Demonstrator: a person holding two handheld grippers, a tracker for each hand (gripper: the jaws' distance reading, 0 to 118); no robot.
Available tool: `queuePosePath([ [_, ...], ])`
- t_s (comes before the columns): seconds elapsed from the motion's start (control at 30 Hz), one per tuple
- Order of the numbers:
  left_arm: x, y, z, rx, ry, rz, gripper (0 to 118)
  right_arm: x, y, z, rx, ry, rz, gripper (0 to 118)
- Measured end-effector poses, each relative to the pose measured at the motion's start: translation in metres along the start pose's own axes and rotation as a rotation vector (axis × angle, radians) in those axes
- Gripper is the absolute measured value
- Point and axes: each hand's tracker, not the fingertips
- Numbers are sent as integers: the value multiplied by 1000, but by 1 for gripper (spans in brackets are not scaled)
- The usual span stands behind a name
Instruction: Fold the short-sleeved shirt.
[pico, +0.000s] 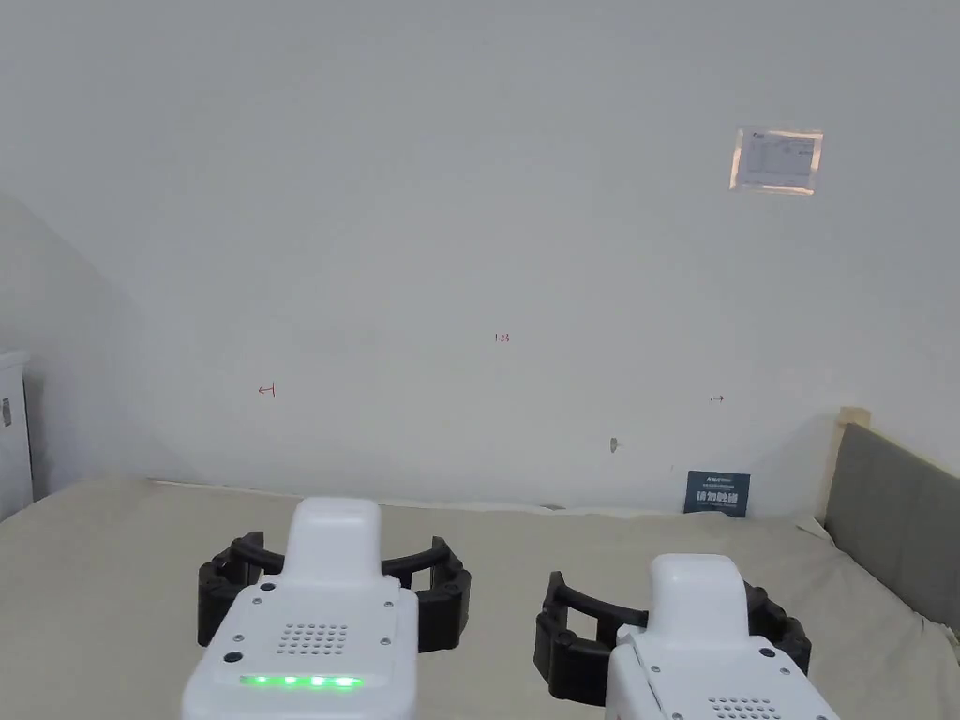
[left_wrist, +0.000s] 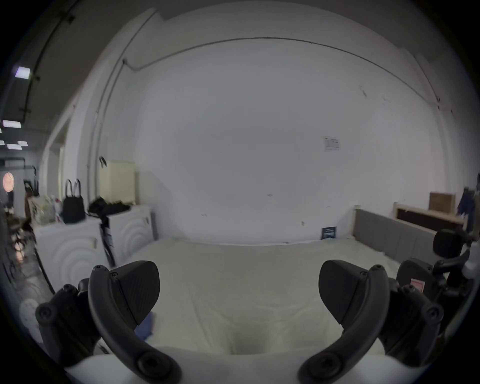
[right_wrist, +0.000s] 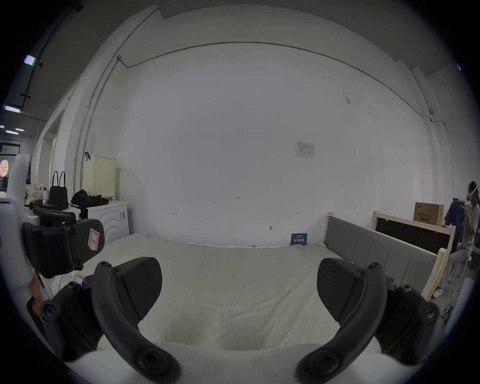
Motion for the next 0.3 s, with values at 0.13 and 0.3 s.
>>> queuePosePath([
  [0.13, -10, -2, -4, -24, -12, 131, 118, 2, 0, -1, -3, 3, -10, 118],
  [0.3, -21, -13, -10, 50, -45, 68, 118, 4, 2, 3, 6, -3, -10, 118],
])
